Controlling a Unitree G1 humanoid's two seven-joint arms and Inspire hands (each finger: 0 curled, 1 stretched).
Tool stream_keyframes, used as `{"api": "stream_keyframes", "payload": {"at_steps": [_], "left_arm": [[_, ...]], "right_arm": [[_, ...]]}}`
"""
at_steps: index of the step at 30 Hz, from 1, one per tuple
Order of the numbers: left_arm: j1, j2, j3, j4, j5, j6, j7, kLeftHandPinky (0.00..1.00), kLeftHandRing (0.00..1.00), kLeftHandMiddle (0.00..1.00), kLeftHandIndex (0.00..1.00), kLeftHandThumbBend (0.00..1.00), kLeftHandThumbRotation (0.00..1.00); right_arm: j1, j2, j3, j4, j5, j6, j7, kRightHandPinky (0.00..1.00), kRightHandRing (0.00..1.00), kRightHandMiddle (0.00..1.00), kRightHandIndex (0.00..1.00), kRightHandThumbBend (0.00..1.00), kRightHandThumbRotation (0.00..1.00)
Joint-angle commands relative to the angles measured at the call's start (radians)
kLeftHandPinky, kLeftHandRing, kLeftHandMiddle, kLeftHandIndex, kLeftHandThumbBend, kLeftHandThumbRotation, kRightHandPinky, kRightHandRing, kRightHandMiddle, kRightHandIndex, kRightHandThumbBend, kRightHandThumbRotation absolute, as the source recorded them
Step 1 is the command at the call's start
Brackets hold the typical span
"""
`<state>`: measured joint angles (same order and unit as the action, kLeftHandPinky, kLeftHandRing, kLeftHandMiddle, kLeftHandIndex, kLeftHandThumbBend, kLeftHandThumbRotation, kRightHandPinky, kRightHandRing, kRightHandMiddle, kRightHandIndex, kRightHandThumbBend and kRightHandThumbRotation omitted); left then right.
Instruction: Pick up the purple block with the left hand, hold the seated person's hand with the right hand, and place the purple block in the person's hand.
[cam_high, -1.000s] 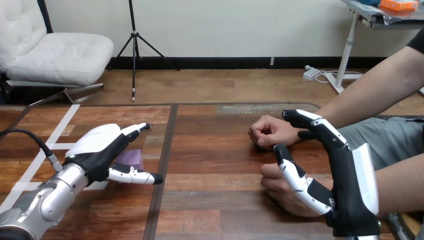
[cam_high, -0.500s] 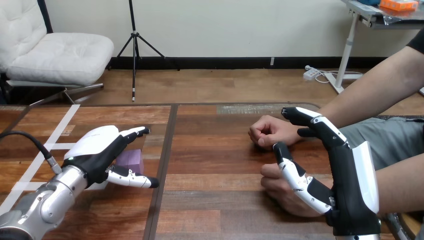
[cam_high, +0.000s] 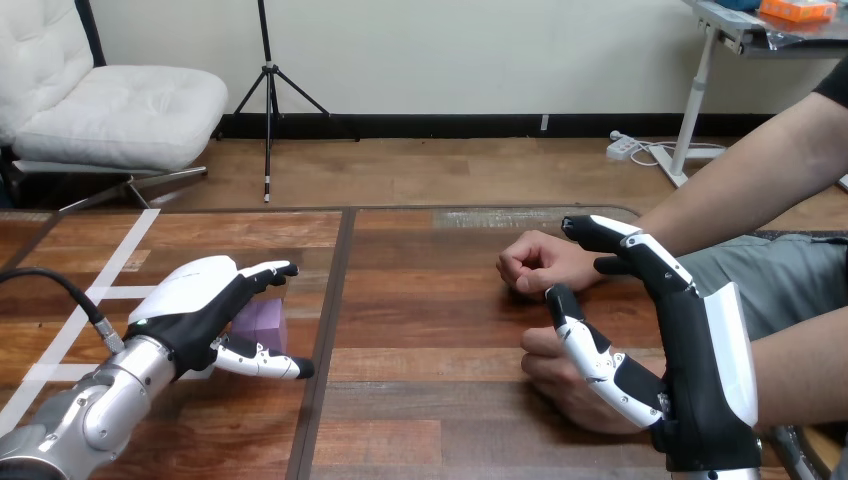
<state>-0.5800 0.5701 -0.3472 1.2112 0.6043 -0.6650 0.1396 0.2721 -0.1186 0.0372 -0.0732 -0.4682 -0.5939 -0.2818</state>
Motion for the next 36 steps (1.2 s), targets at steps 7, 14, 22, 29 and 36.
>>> {"api": "stream_keyframes", "payload": {"at_steps": [7, 14, 22, 29, 36], "left_arm": [[-0.041, -0.01, -0.011, 0.004, 0.006, -0.012, 0.048, 0.73, 0.81, 0.83, 0.86, 0.76, 0.36], [-0.042, -0.012, -0.018, 0.008, 0.013, -0.007, 0.057, 0.73, 0.81, 0.83, 0.86, 0.76, 0.37], [-0.04, -0.014, -0.029, 0.014, 0.018, -0.005, 0.076, 0.74, 0.83, 0.84, 0.87, 0.76, 0.39], [-0.036, -0.019, -0.033, 0.02, 0.023, 0.001, 0.097, 0.75, 0.84, 0.85, 0.88, 0.76, 0.42], [-0.032, -0.022, -0.037, 0.024, 0.033, -0.001, 0.128, 0.75, 0.84, 0.86, 0.88, 0.75, 0.44]], "right_arm": [[-0.017, 0.001, -0.007, -0.052, 0.012, 0.012, 0.005, 0.69, 0.76, 0.75, 0.73, 0.37, 0.43], [-0.018, 0.0, -0.008, -0.05, 0.012, 0.007, 0.002, 0.7, 0.76, 0.75, 0.73, 0.37, 0.43], [-0.018, -0.001, -0.009, -0.049, 0.012, 0.002, 0.0, 0.69, 0.76, 0.75, 0.73, 0.37, 0.42], [-0.016, -0.003, -0.012, -0.05, 0.008, 0.001, -0.002, 0.69, 0.76, 0.75, 0.73, 0.37, 0.42], [-0.014, -0.005, -0.015, -0.052, 0.005, 0.002, 0.0, 0.69, 0.76, 0.75, 0.73, 0.37, 0.43]]}}
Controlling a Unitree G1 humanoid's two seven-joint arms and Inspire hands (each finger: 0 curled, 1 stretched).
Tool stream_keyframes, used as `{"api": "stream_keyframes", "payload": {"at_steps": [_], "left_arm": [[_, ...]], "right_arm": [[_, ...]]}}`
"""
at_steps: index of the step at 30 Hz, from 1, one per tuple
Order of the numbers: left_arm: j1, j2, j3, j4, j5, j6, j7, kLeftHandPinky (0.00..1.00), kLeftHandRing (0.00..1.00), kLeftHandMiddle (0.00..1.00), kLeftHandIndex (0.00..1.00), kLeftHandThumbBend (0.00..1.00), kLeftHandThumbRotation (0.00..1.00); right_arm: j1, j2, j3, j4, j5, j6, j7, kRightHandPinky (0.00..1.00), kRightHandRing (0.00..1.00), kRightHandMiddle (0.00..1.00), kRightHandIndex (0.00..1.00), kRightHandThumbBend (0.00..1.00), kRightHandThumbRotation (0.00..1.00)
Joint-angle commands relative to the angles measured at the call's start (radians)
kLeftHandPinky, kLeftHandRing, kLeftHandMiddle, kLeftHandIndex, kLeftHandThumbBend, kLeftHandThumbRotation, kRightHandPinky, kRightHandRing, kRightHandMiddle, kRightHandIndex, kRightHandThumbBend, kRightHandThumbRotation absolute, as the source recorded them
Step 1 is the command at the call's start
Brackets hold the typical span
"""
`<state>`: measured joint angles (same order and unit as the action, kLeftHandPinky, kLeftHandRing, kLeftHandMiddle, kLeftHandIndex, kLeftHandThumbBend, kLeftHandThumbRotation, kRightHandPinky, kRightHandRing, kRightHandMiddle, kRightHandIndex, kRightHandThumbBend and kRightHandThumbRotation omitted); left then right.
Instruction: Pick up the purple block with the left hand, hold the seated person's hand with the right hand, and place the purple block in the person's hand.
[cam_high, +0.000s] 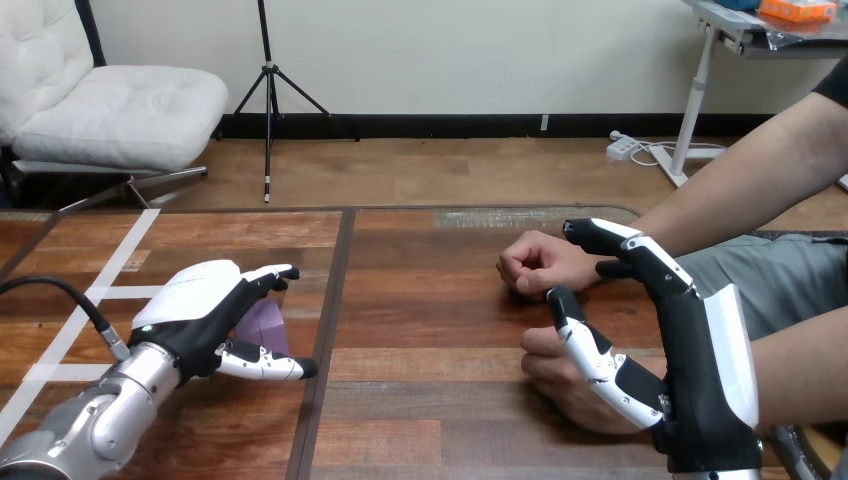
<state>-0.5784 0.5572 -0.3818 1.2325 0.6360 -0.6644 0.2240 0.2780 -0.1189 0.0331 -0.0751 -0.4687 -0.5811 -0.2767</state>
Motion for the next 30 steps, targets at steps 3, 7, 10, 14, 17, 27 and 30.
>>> {"api": "stream_keyframes", "payload": {"at_steps": [3, 7, 10, 14, 17, 27, 30], "left_arm": [[-0.032, -0.011, -0.003, 0.005, 0.003, -0.006, 0.059, 0.75, 0.84, 0.86, 0.88, 0.74, 0.45], [-0.03, -0.015, -0.005, 0.011, 0.002, -0.004, 0.066, 0.75, 0.84, 0.86, 0.88, 0.73, 0.46], [-0.029, -0.017, -0.008, 0.014, 0.004, -0.003, 0.072, 0.75, 0.84, 0.86, 0.88, 0.73, 0.47], [-0.028, -0.02, -0.012, 0.02, 0.009, -0.003, 0.078, 0.76, 0.85, 0.87, 0.88, 0.73, 0.48], [-0.027, -0.023, -0.015, 0.023, 0.011, 0.0, 0.079, 0.78, 0.86, 0.88, 0.89, 0.74, 0.5], [-0.03, -0.023, -0.044, 0.027, 0.049, 0.024, 0.101, 0.87, 0.93, 0.94, 0.94, 0.75, 0.57], [-0.032, -0.022, -0.064, 0.028, 0.075, 0.035, 0.127, 0.91, 0.95, 0.96, 0.95, 0.75, 0.6]], "right_arm": [[-0.019, -0.006, -0.012, -0.05, 0.003, -0.011, -0.006, 0.69, 0.76, 0.75, 0.73, 0.37, 0.43], [-0.018, -0.007, -0.012, -0.05, 0.006, -0.013, -0.004, 0.69, 0.75, 0.74, 0.72, 0.37, 0.42], [-0.017, -0.006, -0.012, -0.051, 0.007, -0.013, -0.004, 0.69, 0.75, 0.74, 0.72, 0.37, 0.42], [-0.016, -0.006, -0.012, -0.051, 0.007, -0.016, -0.005, 0.69, 0.75, 0.74, 0.72, 0.37, 0.42], [-0.014, -0.005, -0.01, -0.053, 0.015, -0.015, 0.001, 0.68, 0.75, 0.74, 0.72, 0.37, 0.42], [-0.006, -0.002, -0.009, -0.067, 0.018, -0.004, 0.01, 0.69, 0.76, 0.75, 0.72, 0.38, 0.42], [-0.007, -0.003, -0.012, -0.067, 0.011, -0.007, 0.007, 0.69, 0.76, 0.75, 0.72, 0.38, 0.42]]}}
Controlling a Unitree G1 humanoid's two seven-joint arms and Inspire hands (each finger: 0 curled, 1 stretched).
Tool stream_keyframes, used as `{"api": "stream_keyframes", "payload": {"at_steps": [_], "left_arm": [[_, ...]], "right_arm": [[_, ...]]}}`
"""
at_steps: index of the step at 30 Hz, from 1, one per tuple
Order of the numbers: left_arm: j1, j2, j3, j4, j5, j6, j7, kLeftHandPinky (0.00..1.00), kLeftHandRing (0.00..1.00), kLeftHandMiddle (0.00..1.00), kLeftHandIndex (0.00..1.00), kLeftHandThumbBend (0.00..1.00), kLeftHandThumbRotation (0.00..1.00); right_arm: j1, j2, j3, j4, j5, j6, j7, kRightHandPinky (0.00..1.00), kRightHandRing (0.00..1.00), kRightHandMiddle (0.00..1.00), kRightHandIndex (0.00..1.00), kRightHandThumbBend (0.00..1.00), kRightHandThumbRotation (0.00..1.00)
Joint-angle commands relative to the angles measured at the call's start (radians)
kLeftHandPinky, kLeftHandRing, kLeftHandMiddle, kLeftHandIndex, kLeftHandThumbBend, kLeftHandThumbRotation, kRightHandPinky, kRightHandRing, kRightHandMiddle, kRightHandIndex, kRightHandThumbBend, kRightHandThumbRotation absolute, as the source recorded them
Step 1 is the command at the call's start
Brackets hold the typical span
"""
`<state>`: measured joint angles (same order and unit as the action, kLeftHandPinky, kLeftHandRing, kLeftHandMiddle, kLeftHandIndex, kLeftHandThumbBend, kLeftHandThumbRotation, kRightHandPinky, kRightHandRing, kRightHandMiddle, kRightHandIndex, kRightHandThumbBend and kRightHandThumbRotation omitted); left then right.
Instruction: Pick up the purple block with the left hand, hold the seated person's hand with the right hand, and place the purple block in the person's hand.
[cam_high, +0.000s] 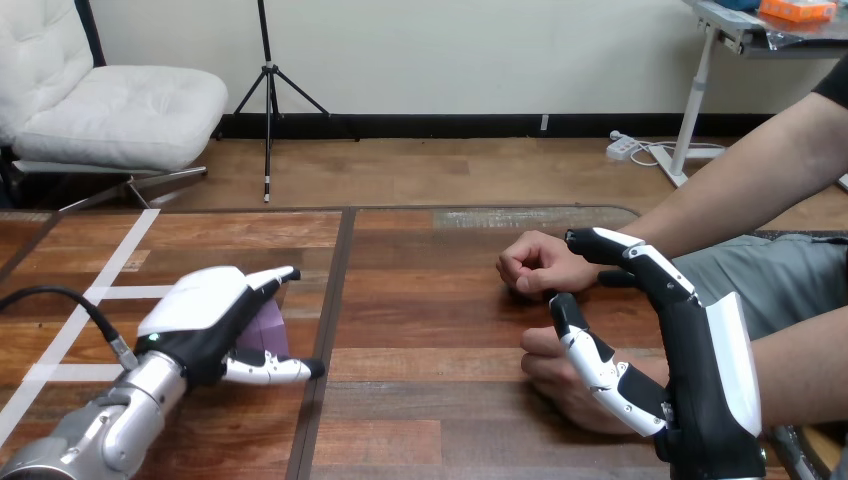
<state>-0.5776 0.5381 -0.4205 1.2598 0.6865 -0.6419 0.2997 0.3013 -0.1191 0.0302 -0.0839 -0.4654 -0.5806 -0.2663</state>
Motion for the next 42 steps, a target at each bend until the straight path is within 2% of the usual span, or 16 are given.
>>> {"api": "stream_keyframes", "payload": {"at_steps": [1, 8, 25, 42], "left_arm": [[-0.033, -0.003, -0.031, 0.001, 0.032, 0.015, 0.058, 0.93, 0.96, 0.97, 0.96, 0.75, 0.61], [-0.036, -0.004, -0.05, 0.006, 0.056, 0.033, 0.081, 0.99, 0.99, 1.0, 0.99, 0.75, 0.66], [-0.035, -0.007, -0.082, 0.01, 0.079, 0.076, 0.111, 1.0, 1.0, 1.0, 0.99, 0.74, 0.68], [-0.029, -0.014, -0.086, 0.015, 0.073, 0.089, 0.137, 0.96, 0.96, 0.98, 0.95, 0.66, 0.61]], "right_arm": [[-0.031, -0.003, -0.01, -0.058, 0.005, -0.007, -0.005, 0.69, 0.76, 0.75, 0.72, 0.38, 0.42], [-0.029, -0.003, -0.012, -0.062, 0.002, -0.006, -0.005, 0.68, 0.75, 0.74, 0.72, 0.38, 0.43], [-0.024, -0.004, -0.012, -0.068, 0.008, -0.003, -0.001, 0.68, 0.75, 0.74, 0.72, 0.38, 0.43], [-0.028, -0.01, -0.012, -0.061, 0.017, -0.01, 0.005, 0.68, 0.75, 0.74, 0.72, 0.38, 0.43]]}}
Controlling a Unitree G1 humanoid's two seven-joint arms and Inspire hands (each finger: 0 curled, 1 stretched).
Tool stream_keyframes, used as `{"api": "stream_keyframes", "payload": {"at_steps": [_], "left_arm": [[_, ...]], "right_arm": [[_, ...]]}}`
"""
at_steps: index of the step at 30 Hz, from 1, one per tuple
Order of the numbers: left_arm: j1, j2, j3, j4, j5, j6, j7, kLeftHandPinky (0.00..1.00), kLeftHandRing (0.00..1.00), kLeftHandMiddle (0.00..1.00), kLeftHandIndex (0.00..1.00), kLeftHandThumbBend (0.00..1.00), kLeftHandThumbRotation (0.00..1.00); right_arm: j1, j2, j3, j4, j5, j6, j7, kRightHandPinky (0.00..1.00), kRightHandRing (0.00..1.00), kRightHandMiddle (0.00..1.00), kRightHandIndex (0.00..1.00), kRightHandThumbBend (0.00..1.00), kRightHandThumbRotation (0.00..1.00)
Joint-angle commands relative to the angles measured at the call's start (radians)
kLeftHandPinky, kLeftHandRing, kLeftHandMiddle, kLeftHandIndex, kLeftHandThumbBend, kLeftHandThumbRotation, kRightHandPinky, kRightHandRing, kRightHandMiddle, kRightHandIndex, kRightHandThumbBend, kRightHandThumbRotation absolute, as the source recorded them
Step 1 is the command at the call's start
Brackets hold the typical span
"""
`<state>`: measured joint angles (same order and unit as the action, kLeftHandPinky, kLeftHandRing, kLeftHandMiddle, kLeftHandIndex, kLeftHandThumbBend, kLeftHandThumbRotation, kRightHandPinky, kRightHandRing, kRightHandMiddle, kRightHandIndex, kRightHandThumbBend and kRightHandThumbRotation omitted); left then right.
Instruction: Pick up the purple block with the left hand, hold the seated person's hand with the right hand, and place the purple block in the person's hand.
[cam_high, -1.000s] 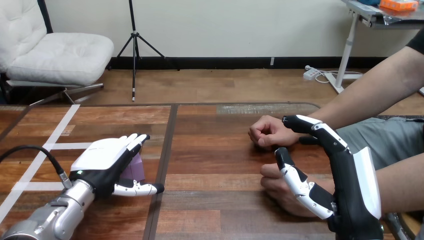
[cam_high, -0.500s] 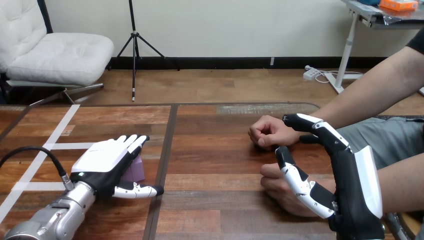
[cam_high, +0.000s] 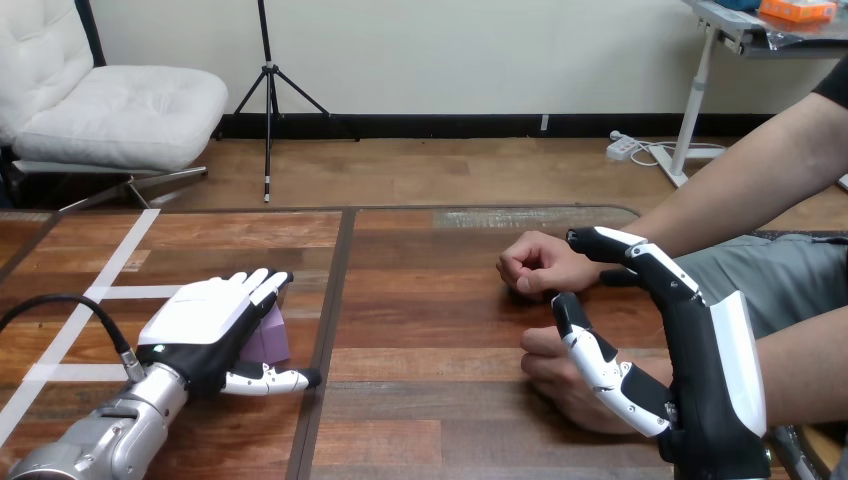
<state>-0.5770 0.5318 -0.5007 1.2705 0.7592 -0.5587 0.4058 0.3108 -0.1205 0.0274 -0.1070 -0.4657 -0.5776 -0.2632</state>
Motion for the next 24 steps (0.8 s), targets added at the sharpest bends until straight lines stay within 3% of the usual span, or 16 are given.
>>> {"api": "stream_keyframes", "payload": {"at_steps": [1, 5, 24], "left_arm": [[-0.03, -0.009, -0.005, 0.005, 0.0, 0.007, 0.03, 0.95, 0.96, 0.98, 0.95, 0.66, 0.61], [-0.03, -0.012, -0.002, 0.006, -0.004, 0.01, 0.034, 0.94, 0.95, 0.97, 0.94, 0.65, 0.6], [-0.023, -0.032, 0.009, 0.02, -0.013, -0.003, 0.186, 0.68, 0.75, 0.78, 0.8, 0.54, 0.39]], "right_arm": [[-0.038, -0.009, -0.009, -0.037, 0.018, -0.013, 0.002, 0.68, 0.75, 0.74, 0.72, 0.38, 0.43], [-0.038, -0.009, -0.01, -0.037, 0.018, -0.013, 0.003, 0.68, 0.76, 0.74, 0.72, 0.38, 0.43], [-0.039, -0.011, -0.012, -0.038, 0.009, -0.015, 0.002, 0.67, 0.75, 0.74, 0.71, 0.38, 0.42]]}}
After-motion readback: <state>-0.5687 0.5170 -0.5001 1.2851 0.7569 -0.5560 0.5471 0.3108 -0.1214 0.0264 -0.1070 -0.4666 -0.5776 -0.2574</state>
